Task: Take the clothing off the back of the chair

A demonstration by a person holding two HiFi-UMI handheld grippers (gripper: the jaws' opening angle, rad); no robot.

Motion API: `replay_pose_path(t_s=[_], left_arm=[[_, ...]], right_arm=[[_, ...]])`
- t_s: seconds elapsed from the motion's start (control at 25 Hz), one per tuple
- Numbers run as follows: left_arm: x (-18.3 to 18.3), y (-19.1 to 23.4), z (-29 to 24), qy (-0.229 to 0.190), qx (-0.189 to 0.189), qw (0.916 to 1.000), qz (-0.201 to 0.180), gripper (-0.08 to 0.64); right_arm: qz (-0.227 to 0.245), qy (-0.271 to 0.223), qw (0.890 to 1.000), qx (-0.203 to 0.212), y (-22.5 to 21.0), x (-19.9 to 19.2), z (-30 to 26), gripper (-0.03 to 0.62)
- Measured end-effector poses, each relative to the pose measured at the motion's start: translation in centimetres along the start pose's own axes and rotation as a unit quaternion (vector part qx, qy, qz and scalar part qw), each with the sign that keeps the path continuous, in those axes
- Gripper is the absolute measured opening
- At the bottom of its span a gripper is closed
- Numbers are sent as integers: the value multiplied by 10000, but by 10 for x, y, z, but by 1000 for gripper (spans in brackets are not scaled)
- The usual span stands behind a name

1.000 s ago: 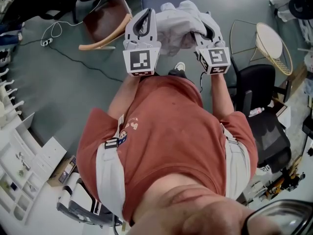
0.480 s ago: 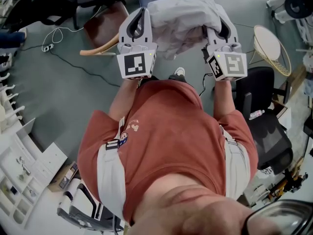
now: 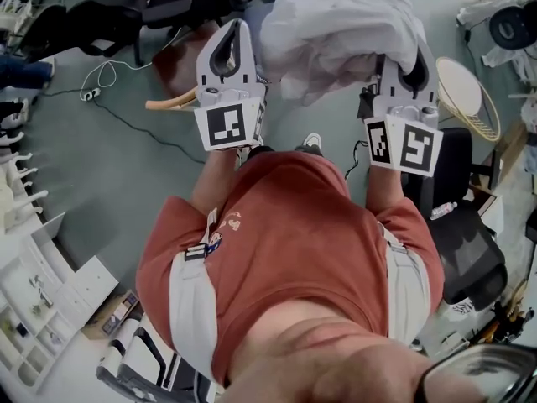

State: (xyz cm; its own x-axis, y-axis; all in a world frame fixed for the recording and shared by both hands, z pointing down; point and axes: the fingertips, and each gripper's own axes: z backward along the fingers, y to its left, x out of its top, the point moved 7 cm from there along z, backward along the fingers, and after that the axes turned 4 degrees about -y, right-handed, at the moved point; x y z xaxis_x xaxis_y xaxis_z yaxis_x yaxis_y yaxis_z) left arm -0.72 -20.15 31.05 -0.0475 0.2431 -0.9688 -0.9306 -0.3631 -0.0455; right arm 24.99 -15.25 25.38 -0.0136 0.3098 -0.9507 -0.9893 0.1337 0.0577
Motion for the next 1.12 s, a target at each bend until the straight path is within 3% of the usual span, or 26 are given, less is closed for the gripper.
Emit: replay_pose_path(t_s=[0.36,1.12], left_arm=[[19,12,0,-57,108,9999,-35,15],[30,24,-3,-99,292,9995,-71,15]], right_arm=[[-25,3,9996,-277,-1,4,-4,61],[194,109,9994,-250,1,6,-13,61]])
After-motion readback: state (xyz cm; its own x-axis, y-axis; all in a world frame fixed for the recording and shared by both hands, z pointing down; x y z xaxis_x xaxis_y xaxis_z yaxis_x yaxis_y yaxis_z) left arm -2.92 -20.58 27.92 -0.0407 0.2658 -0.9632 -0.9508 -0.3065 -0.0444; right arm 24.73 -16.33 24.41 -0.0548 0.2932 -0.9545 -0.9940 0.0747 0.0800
